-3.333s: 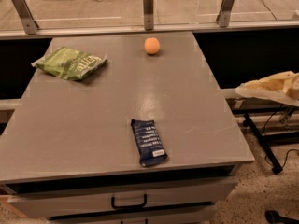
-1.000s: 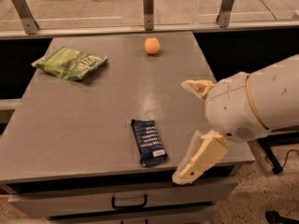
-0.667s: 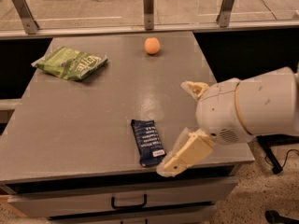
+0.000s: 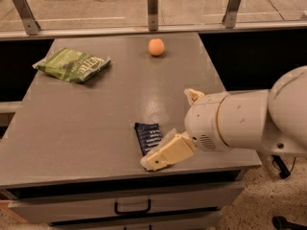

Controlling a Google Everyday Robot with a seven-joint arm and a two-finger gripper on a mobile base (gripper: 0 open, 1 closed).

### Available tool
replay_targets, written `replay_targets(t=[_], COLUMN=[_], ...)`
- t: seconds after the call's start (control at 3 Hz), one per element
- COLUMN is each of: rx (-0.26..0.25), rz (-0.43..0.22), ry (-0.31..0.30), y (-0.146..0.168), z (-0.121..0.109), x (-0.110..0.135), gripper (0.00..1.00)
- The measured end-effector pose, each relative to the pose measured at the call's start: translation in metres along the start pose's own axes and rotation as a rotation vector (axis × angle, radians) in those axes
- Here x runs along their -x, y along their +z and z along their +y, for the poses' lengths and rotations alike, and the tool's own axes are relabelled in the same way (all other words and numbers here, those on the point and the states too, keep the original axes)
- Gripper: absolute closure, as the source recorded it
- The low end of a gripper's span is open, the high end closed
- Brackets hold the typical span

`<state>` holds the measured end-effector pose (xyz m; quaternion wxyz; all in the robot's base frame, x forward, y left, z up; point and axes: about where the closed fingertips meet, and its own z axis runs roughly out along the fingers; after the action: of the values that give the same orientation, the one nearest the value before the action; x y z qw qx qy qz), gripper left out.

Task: Move rxbar blueberry near green jalapeno chip bag

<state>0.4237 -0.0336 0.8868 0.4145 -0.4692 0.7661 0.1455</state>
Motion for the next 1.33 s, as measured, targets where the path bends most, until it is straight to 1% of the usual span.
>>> replay_targets(t=[0.33,0.67,1.0,1.33], rx=[-0.032,-0.034,-0.04,-0.046], rz=[-0.015,-0.004,0.013,0.016], ry=[0.044,0.079,0.101,0.113], y=[0.016,0.038,0.053,0.06], z=[0.0,0.008,0.009,0.008], x=[-0.003,-0.015,-0.028,-0.032], gripper=[0.0,0.0,0.18,0.41])
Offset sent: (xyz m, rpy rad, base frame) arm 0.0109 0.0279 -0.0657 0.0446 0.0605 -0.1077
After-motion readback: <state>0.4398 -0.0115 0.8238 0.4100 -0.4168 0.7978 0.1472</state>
